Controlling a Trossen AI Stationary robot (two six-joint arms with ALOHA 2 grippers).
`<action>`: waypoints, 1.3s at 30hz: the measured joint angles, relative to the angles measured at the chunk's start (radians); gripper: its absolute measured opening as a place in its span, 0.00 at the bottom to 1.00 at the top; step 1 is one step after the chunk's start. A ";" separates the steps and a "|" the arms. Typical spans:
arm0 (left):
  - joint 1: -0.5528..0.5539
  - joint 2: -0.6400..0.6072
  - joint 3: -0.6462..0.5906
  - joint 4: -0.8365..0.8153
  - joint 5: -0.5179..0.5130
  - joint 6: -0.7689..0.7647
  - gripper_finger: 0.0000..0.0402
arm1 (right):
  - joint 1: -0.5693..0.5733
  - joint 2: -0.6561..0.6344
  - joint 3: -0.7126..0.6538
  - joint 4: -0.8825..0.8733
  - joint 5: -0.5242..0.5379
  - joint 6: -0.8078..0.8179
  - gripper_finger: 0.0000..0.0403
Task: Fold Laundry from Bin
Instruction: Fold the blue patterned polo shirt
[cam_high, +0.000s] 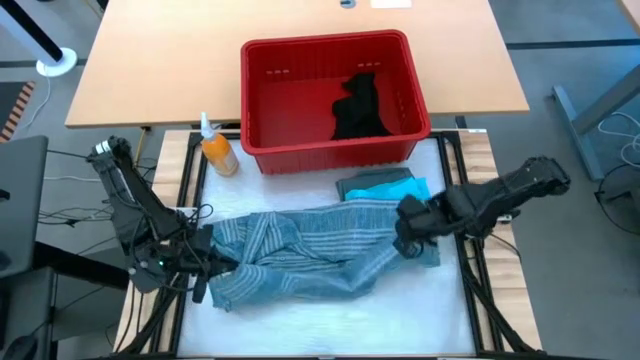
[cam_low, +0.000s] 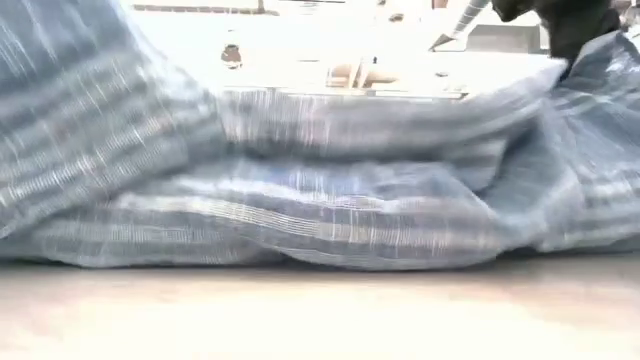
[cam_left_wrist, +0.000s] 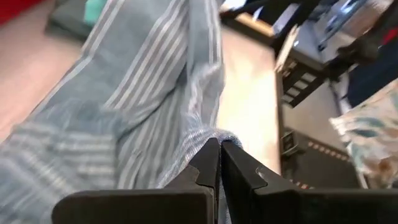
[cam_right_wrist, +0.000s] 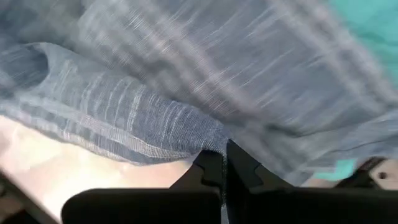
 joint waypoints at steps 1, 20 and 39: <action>0.000 0.000 0.000 -0.032 0.013 -0.025 0.00 | -0.024 -0.004 0.000 -0.011 -0.004 -0.004 0.05; 0.000 -0.007 0.000 -0.401 0.033 -0.280 0.00 | -0.273 -0.001 -0.098 -0.076 0.020 -0.051 0.05; 0.042 -0.193 0.001 -0.494 -0.024 -0.193 0.00 | -0.348 -0.001 -0.163 0.060 0.020 -0.121 0.20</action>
